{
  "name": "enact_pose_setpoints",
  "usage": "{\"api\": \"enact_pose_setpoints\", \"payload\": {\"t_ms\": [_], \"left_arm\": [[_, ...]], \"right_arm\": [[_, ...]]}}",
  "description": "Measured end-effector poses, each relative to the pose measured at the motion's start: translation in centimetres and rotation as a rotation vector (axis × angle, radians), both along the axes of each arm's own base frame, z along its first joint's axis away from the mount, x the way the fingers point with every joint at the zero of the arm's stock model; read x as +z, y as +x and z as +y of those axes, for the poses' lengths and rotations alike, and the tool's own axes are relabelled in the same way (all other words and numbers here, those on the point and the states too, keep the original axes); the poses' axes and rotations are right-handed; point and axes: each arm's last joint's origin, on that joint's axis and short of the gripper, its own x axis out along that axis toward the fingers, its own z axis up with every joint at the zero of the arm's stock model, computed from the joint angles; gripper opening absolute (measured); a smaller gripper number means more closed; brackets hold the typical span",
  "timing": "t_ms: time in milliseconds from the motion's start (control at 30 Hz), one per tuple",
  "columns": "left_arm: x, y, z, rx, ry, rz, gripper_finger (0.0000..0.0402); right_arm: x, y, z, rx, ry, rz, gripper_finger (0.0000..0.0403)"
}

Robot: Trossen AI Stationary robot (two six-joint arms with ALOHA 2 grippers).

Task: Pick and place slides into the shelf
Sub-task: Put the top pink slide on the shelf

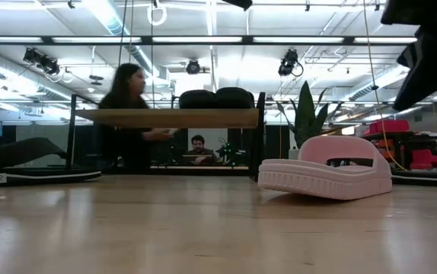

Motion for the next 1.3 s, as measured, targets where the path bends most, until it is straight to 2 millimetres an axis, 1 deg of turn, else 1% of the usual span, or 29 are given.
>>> {"api": "enact_pose_setpoints", "payload": {"t_ms": [167, 300, 467, 600, 767, 933, 1033, 1100, 1133, 1200, 1233, 1300], "left_arm": [[0.0, 0.0, 0.1, 0.002, 0.000, -0.001, 0.0172], [0.0, 0.0, 0.1, 0.002, 0.000, 0.000, 0.0175], [0.0, 0.0, 0.0, 0.000, 0.000, 0.000, 0.0180], [-0.6, 0.3, 0.0, 0.000, 0.006, 0.018, 0.0178], [-1.5, 1.1, -0.2, -0.001, 0.011, 0.022, 0.0174], [-2.3, 2.0, -0.1, -0.017, 0.042, 0.022, 0.0177], [-2.9, 2.4, 0.1, -0.025, 0.066, 0.038, 0.0178], [-3.3, 2.6, 0.3, -0.026, 0.075, 0.054, 0.0177], [-3.6, 2.8, 0.4, -0.022, 0.077, 0.060, 0.0175], [-3.8, 3.1, 0.6, -0.015, 0.076, 0.055, 0.0173], [-3.9, 3.1, 0.6, -0.014, 0.078, 0.061, 0.0172], [-3.7, 3.3, 0.6, -0.009, 0.066, 0.031, 0.0172]], "right_arm": [[0.2, 0.8, 0.1, 0.048, 0.051, -0.012, 0.0068], [0.0, 0.5, 0.5, 0.033, 0.186, 0.042, 0.0090], [-0.1, -0.4, 1.7, -0.043, 0.327, 0.071, 0.0098], [-0.2, -1.6, 3.1, -0.104, 0.452, 0.102, 0.0096], [-0.2, -3.2, 4.7, -0.185, 0.587, 0.150, 0.0096], [-0.2, -4.7, 5.9, -0.205, 0.676, 0.251, 0.0096], [-0.3, -5.0, 5.9, -0.181, 0.635, 0.252, 0.0096], [-0.3, -5.0, 5.4, -0.159, 0.540, 0.194, 0.0096], [-0.3, -4.9, 5.1, -0.150, 0.471, 0.139, 0.0096], [-0.2, -4.2, 4.2, -0.138, 0.310, -0.022, 0.0096], [0.0, -3.8, 3.9, -0.115, 0.224, -0.105, 0.0096], [0.4, -2.7, 3.5, -0.030, 0.065, -0.204, 0.0096]]}}
